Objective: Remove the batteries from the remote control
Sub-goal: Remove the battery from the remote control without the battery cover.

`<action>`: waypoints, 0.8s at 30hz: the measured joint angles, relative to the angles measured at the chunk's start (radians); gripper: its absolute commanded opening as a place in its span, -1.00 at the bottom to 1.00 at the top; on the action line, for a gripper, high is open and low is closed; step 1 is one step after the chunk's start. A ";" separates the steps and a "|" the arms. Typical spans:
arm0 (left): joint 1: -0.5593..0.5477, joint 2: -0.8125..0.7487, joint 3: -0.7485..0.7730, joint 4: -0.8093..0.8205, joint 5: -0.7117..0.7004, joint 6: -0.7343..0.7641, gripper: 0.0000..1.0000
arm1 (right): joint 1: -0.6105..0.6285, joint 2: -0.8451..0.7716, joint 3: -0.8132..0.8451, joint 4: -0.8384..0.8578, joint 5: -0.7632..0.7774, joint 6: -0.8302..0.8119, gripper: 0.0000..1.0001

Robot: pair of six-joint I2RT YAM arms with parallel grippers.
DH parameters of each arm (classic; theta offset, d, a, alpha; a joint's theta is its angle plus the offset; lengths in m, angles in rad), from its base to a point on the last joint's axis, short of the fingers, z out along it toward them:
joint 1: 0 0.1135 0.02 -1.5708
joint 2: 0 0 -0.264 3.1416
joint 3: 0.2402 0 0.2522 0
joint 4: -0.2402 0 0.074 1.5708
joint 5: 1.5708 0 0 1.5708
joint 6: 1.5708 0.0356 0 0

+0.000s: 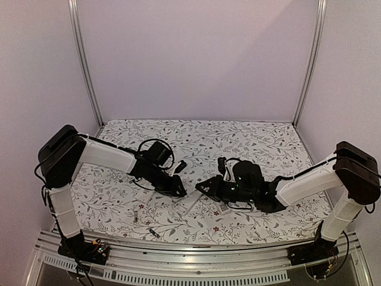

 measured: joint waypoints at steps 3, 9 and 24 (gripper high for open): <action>0.000 -0.002 0.000 -0.003 -0.001 0.006 -0.44 | 0.000 -0.040 -0.013 -0.013 0.018 -0.019 -1.00; 0.001 -0.034 -0.018 -0.006 -0.008 0.028 -0.04 | -0.015 -0.121 -0.038 -0.065 0.075 -0.063 -1.00; 0.188 -0.380 -0.048 0.050 -0.103 0.119 0.55 | -0.085 -0.272 -0.042 -0.254 0.203 -0.189 -1.00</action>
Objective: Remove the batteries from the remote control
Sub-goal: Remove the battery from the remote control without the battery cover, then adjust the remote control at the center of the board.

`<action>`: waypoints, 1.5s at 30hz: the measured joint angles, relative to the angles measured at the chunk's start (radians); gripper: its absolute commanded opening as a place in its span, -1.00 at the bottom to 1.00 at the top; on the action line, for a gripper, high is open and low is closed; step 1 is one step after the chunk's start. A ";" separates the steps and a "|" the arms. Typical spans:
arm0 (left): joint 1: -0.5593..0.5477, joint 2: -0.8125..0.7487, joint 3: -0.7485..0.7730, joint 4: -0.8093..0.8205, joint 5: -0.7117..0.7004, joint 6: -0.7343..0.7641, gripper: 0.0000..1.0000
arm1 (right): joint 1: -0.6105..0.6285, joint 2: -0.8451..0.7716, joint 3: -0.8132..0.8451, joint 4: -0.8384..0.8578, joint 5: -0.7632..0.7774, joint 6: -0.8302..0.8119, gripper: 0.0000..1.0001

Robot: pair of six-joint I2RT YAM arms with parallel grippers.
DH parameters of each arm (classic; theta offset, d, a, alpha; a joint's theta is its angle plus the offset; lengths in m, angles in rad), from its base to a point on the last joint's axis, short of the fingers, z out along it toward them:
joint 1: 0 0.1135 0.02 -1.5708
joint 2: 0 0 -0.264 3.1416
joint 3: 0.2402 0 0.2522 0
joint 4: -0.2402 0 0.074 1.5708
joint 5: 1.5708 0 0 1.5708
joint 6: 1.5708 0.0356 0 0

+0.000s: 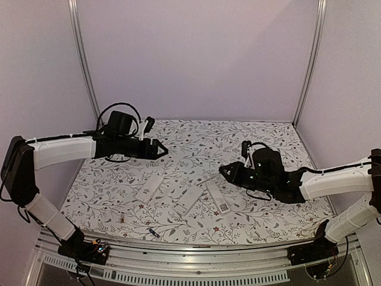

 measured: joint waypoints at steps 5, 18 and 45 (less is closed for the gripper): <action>0.172 0.006 -0.006 -0.040 -0.044 -0.013 0.56 | -0.062 -0.068 -0.002 -0.062 0.021 -0.051 -1.00; 0.210 0.172 0.001 -0.172 -0.092 -0.016 0.58 | -0.101 -0.189 -0.108 -0.092 0.045 -0.094 -1.00; 0.097 0.288 0.055 -0.237 -0.139 0.010 0.61 | -0.101 -0.195 -0.129 -0.078 0.060 -0.073 -1.00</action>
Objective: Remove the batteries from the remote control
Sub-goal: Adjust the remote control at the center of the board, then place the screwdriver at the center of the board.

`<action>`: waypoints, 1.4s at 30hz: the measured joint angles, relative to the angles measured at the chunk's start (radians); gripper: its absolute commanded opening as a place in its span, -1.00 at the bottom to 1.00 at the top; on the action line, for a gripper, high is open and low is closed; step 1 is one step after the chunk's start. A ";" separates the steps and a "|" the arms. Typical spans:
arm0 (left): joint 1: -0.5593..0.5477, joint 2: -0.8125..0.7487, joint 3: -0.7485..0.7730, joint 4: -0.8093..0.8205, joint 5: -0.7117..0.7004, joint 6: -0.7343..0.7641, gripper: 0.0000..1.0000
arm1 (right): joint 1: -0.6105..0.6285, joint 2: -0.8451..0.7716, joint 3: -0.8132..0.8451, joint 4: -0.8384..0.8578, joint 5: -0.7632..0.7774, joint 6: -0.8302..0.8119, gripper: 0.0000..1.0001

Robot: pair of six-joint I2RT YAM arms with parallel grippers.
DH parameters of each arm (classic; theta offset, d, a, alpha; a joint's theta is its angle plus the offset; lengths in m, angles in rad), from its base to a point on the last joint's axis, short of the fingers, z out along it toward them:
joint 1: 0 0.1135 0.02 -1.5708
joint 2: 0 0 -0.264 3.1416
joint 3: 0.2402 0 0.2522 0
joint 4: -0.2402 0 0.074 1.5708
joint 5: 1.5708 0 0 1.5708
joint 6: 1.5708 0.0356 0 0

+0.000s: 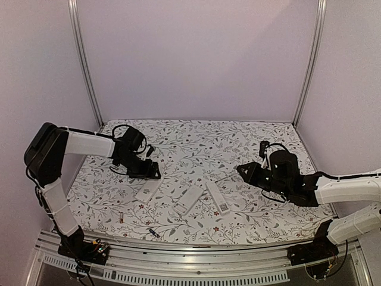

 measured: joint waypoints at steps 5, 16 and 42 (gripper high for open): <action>-0.034 0.008 0.001 0.000 0.002 0.011 0.62 | 0.000 0.001 0.000 0.001 0.000 0.003 -1.00; -0.124 0.008 0.003 0.015 0.019 0.072 0.61 | -0.010 0.000 0.000 -0.014 0.019 0.003 -1.00; -0.013 -0.339 -0.164 0.192 0.134 -0.077 0.62 | -0.306 -0.063 -0.109 -0.175 -0.114 0.140 -0.43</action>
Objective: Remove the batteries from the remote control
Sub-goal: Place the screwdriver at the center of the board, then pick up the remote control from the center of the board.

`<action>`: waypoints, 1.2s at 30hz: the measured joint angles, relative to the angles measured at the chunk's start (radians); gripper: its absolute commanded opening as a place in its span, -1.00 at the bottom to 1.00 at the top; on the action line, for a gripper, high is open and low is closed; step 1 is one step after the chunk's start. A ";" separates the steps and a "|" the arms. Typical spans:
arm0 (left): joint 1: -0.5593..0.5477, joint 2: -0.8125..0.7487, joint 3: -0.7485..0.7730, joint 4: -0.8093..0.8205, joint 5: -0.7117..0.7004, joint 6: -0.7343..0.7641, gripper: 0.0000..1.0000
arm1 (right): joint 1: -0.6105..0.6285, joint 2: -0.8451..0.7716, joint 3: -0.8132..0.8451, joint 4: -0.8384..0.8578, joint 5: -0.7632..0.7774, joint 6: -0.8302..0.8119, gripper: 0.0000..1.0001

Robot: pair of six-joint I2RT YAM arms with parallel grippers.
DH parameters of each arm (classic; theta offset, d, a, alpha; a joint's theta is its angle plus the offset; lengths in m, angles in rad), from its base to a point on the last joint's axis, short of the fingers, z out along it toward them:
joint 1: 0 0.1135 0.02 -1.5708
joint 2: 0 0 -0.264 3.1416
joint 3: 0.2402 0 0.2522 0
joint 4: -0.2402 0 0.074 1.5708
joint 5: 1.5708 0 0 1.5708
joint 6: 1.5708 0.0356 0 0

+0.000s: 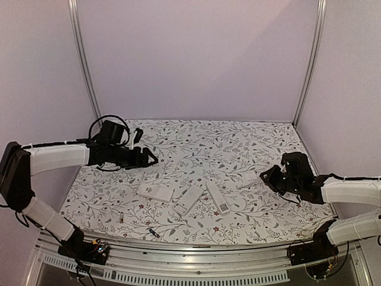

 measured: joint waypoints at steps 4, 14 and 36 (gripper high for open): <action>0.078 -0.047 -0.102 0.008 0.034 -0.089 0.62 | -0.001 0.033 -0.002 0.023 -0.035 0.030 -0.15; 0.211 -0.064 -0.021 -0.089 0.090 -0.056 0.62 | -0.002 0.042 -0.006 0.004 -0.032 0.060 0.37; 0.361 -0.147 0.011 -0.119 0.027 0.040 0.64 | 0.323 0.082 0.385 0.017 -0.005 -0.433 0.96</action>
